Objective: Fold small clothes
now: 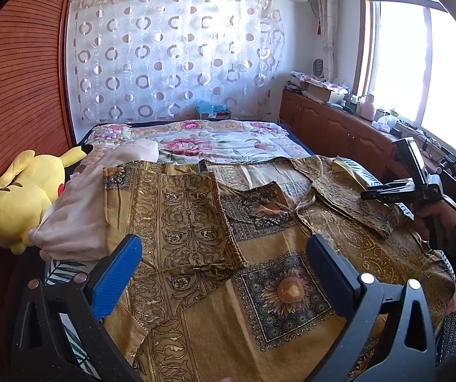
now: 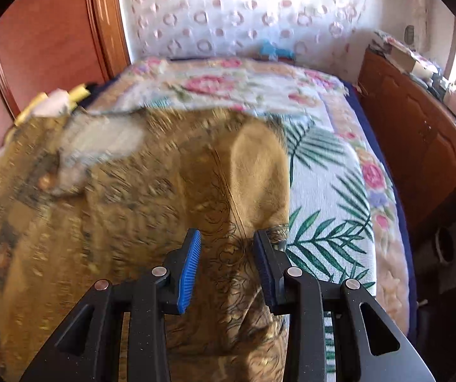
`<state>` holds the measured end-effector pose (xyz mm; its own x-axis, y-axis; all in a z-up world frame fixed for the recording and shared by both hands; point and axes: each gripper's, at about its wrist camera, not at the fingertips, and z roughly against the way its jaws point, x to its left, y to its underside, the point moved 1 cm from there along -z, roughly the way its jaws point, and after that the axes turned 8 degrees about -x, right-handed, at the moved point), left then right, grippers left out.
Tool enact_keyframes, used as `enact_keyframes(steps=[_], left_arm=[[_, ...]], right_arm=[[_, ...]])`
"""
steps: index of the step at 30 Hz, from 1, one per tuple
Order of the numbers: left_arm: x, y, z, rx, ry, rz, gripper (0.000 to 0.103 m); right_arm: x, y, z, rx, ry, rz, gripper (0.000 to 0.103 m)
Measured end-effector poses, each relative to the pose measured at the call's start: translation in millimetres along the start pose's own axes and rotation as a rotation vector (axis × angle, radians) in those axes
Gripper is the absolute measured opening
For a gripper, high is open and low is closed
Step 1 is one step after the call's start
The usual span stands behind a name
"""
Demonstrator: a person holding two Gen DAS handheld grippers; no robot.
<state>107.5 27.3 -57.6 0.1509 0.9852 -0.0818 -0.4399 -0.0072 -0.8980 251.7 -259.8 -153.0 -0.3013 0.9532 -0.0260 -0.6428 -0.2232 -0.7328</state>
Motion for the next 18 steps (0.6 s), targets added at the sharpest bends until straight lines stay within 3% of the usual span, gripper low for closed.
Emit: enact_keyframes(steps=[2,3,4,5,14,18], left_arm=[[3,0,0,0.003,-0.005,0.003,0.103],[4,0,0,0.003,-0.007,0.007,0.103],[6,0,1,0.001,-0.007,0.014,0.103],[8,0,1,-0.002,-0.007,0.019,0.103],[19,-1,3,-0.006,-0.024,0.031,0.103],[26,-4,0,-0.012,-0.04,0.032,0.103]], right_arm=[[1,-3,-4,0.002,0.001,0.017,0.033],[3,-5,-4,0.004,0.004,0.032,0.015],[5,-5,-5,0.011,-0.015,0.045,0.005],[7,-5,-4,0.014,-0.017,0.06,0.003],[-17,-21,27,-0.104,0.044,0.005,0.001],[-36,-19,28,-0.088,0.096,-0.019,0.001]])
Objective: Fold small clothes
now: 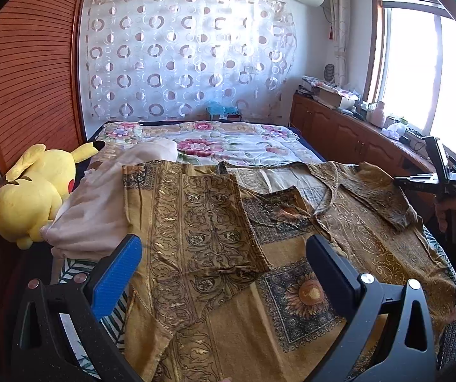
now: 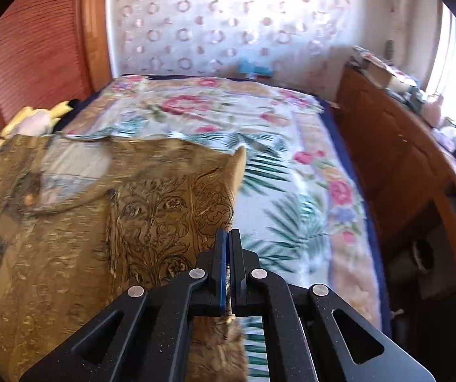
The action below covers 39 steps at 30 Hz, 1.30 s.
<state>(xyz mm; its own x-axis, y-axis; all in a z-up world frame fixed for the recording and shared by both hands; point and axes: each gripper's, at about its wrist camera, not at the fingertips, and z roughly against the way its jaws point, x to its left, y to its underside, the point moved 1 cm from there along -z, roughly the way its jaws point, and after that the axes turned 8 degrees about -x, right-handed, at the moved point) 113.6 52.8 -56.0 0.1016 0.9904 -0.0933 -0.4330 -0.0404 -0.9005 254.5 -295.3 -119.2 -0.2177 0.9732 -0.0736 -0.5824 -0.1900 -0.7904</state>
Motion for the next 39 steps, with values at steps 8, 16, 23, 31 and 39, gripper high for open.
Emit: enact_keyframes(steps=[8,16,23,31,39], left_arm=[[28,-9,-23,0.019,-0.073,-0.025,0.103],[67,-14,-46,0.054,-0.131,-0.024,0.103],[88,-17,-68,0.097,-0.116,-0.011,0.098],[99,-16,-94,0.134,-0.075,0.03,0.074],[105,-19,-115,0.166,-0.087,0.048,0.073]], right_arm=[[-12,6,-25,0.033,-0.051,-0.101,0.037],[-20,12,-36,0.031,-0.07,-0.129,0.041],[-18,20,-32,0.006,-0.078,-0.115,0.047],[-14,19,-34,0.013,-0.064,-0.077,0.053],[-15,19,-35,0.013,-0.062,-0.071,0.053]])
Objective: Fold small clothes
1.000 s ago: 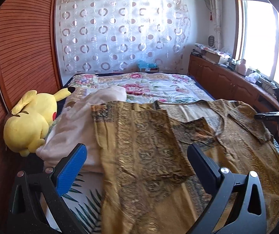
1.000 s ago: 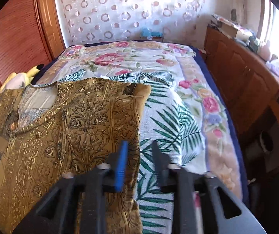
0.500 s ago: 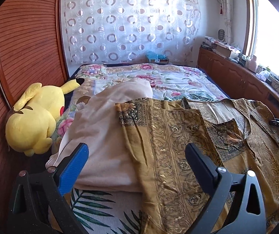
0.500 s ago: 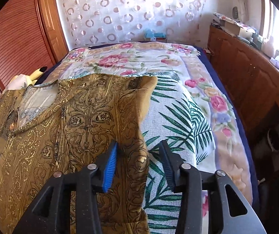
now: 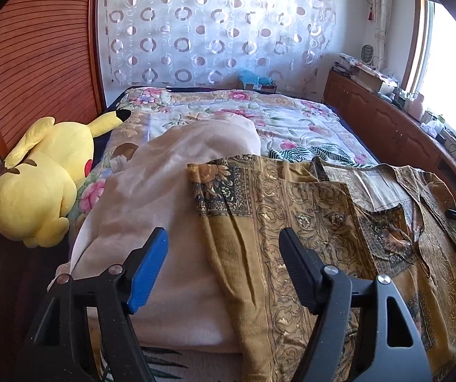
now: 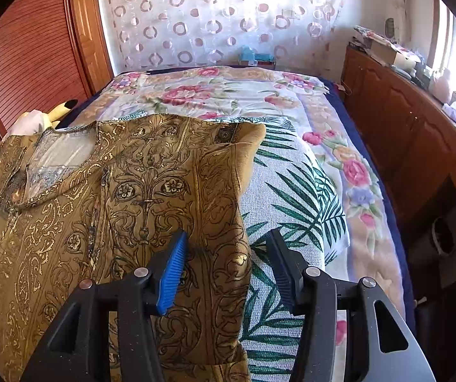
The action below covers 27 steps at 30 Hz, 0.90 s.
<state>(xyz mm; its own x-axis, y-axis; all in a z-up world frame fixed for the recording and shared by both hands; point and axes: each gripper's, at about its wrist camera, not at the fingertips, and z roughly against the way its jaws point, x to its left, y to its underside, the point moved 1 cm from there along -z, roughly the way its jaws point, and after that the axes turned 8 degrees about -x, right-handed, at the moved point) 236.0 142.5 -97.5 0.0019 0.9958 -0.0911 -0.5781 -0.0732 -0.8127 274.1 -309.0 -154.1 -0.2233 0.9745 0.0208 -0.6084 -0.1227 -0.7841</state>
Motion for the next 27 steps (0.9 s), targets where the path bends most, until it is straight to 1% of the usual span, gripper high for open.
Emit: enact_keyframes(steps=[1,4,12,16,17,18,19,20,21,22,23,27], left_arm=[[0,-2,-2,0.003,0.001,0.002,0.073],[-2,-6,-10,0.02,0.002,0.0,0.066],[1,-11,-29,0.064,-0.056,0.001,0.066],[-4,-9,-28,0.06,-0.029,-0.02,0.065],[-7,-7,-27,0.061,-0.016,-0.03,0.051],[-10,-5,-28,0.074,-0.006,-0.043,0.041],[-11,-4,-29,0.087,-0.013,-0.049,0.031],[-11,-3,-30,0.093,-0.018,-0.049,0.023],[-11,-2,-29,0.091,-0.012,-0.045,0.018],[-10,-2,-28,0.088,0.002,-0.043,0.011],[-11,-2,-26,0.087,0.013,-0.042,0.008],[-15,-3,-13,0.057,0.036,-0.051,0.006]], right_arm=[[0,0,0,0.0,0.001,0.001,0.053],[2,0,0,0.0,0.003,0.003,0.053],[2,0,-1,0.0,0.007,0.011,0.053],[1,-1,-1,0.0,0.009,0.015,0.053],[1,0,-2,0.0,0.008,0.016,0.053],[1,-1,-2,0.0,0.008,0.016,0.053],[1,-1,-2,0.0,0.008,0.017,0.053],[1,-1,-2,0.0,0.009,0.018,0.054],[1,-1,-2,-0.001,0.01,0.019,0.054],[1,-1,-2,-0.001,0.01,0.019,0.054],[1,-1,-2,-0.001,0.01,0.019,0.054],[1,-1,-2,-0.001,0.01,0.019,0.054]])
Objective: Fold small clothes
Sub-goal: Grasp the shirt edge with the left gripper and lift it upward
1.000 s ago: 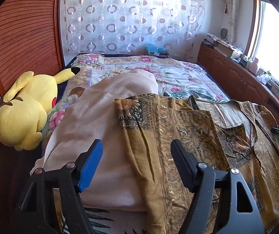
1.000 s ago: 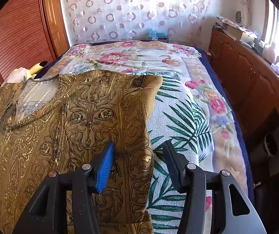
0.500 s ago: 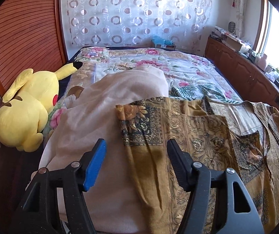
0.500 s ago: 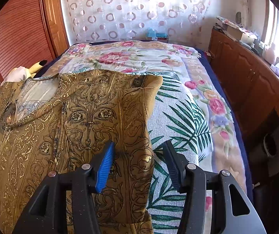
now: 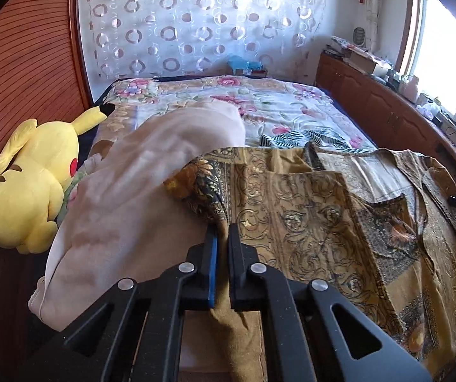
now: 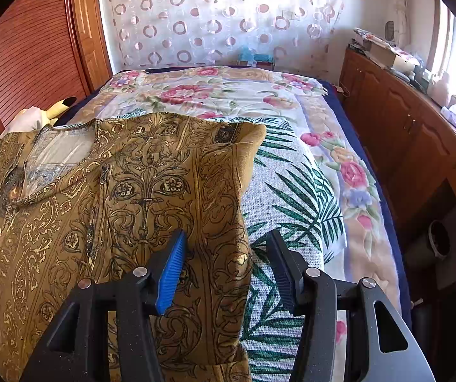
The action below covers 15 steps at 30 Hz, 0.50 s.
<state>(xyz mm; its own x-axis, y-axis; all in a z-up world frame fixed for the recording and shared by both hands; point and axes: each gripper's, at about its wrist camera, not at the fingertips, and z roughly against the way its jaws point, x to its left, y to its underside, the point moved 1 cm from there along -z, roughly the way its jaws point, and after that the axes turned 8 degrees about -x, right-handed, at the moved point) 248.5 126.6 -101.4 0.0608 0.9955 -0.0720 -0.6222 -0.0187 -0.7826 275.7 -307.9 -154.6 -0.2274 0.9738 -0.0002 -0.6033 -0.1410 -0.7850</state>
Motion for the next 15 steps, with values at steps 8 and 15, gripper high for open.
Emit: enact_keyframes(steps=[8,15], left_arm=[[-31,-3,43,-0.101,0.057,-0.056,0.006],[-63,1,71,-0.146,0.089,-0.153,0.005]], right_arm=[[-1,-1,0,0.0,0.0,-0.003,0.054],[-9,-12,-8,0.025,0.014,-0.007,0.054]])
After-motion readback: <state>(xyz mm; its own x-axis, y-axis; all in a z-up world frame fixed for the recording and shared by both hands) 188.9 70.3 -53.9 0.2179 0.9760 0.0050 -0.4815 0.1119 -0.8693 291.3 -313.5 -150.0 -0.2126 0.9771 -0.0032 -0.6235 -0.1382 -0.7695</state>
